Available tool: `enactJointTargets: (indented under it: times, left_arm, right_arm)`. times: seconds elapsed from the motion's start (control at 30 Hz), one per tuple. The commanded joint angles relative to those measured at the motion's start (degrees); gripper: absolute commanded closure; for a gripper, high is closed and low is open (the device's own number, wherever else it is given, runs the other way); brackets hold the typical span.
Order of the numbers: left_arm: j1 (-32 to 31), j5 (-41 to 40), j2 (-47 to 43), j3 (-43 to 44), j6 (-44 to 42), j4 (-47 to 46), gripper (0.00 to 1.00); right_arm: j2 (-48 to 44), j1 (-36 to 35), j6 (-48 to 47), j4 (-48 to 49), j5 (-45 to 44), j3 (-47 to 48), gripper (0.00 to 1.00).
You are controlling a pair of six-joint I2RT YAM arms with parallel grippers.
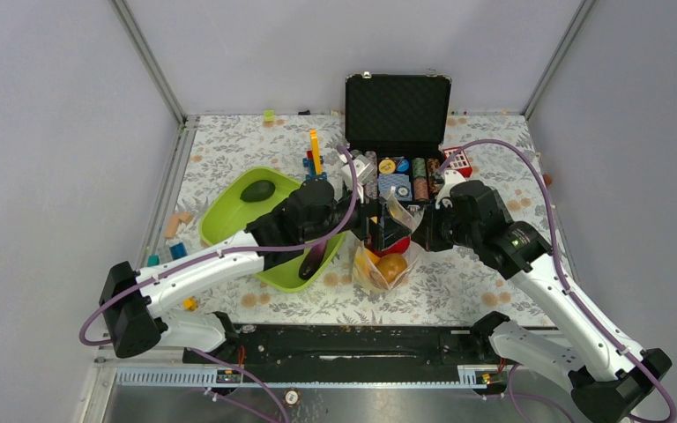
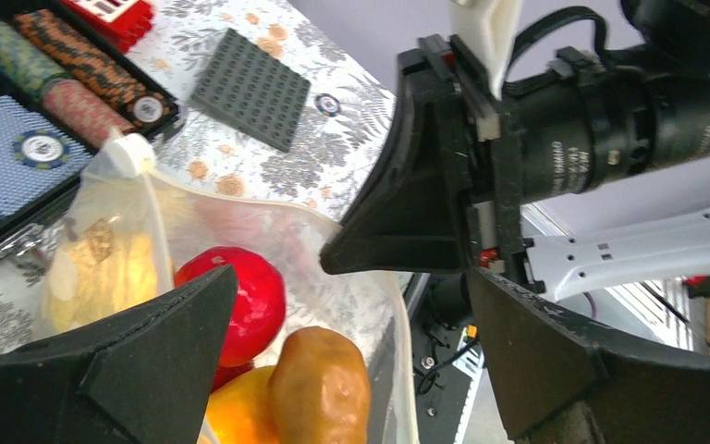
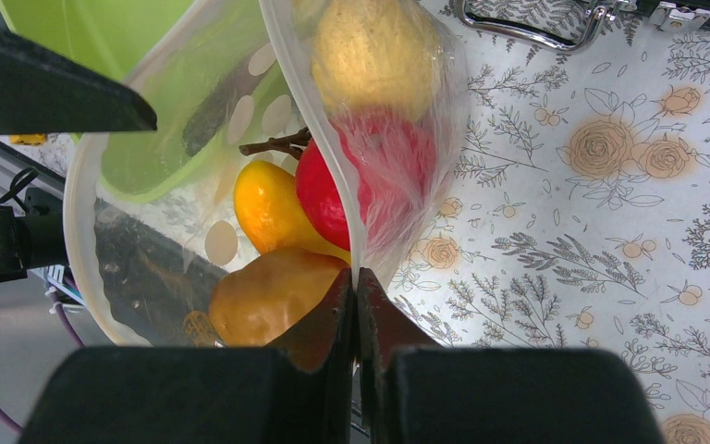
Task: Place the food in the zip-top bag and seal the zipper
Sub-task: Place the fake vegetable in the zipper food storage bag.
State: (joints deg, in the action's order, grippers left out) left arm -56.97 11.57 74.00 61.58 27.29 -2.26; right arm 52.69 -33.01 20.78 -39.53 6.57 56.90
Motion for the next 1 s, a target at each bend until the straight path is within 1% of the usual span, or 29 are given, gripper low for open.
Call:
enactJointTargets:
  times: [0.0, 0.1, 0.17, 0.27, 0.37, 0.43, 0.5, 0.57, 0.7, 0.77, 0.83, 0.87, 0.9, 0.97]
  left_arm:
    - [-0.12, -8.87, -2.49, 1.85, -0.86, 1.4, 0.01]
    - [0.44, -17.81, -3.33, 1.84, -0.3, 5.19, 0.01]
    - [1.56, -21.35, -4.01, 1.79, 0.62, 7.75, 0.01]
    - [4.13, -23.97, -6.27, 0.18, 2.16, 9.09, 0.01]
    - [8.39, -26.26, -8.31, -2.12, 3.71, 10.88, 0.01]
    - [11.86, -26.43, -9.19, -3.02, 4.25, 12.75, 0.01]
    - [15.97, -25.86, -9.91, -4.42, 4.26, 13.12, 0.01]
    - [20.02, -25.1, -10.03, -6.24, 2.06, 12.04, 0.01]
    - [29.62, -15.75, -7.23, -6.79, -2.93, 12.2, 0.01]
    - [33.24, -13.65, -4.4, -5.75, -7.3, 13.49, 0.01]
    - [35.64, -12.44, -1.38, -4.69, -13.33, 15.06, 0.01]
    - [36.3, -10.45, 0.61, -3.4, -15.88, 16.47, 0.01]
    - [36.61, -9.11, 2.54, -1.57, -18.72, 19.25, 0.01]
    - [36.72, -9.23, 6.68, 1.75, -24.33, 23.57, 0.01]
  right_arm:
    - [-0.56, -0.3, -0.64, 0.68, -0.99, -0.04, 0.94]
    - [-0.57, -0.29, -0.65, 0.6, -1.15, -0.04, 0.94]
    - [-0.55, -0.25, -0.69, 0.73, -0.88, -0.03, 0.94]
    - [-0.45, -0.24, -0.71, 0.7, -1.2, 0.05, 0.94]
    - [-0.32, -0.29, -0.68, 0.69, -0.96, 0.04, 0.94]
    - [-0.15, -0.28, -0.67, 0.76, -1.11, 0.12, 0.94]
    - [0.11, -0.27, -0.66, 0.66, -1.08, 0.14, 0.94]
    - [0.24, -0.29, -0.6, 0.63, -0.66, 0.14, 0.94]
    - [0.12, -0.28, -0.69, 0.69, -1.8, 0.16, 0.93]
    - [0.35, -0.26, -0.57, 0.66, -1.29, 0.05, 0.93]
    - [0.46, -0.26, -0.61, 0.7, -0.54, 0.05, 0.93]
    - [0.41, -0.27, -0.66, 0.72, -0.79, 0.05, 0.93]
    - [0.53, -0.25, -0.65, 0.75, -1.22, 0.11, 0.93]
    - [0.58, -0.22, -0.62, 0.72, -1.05, 0.05, 0.93]
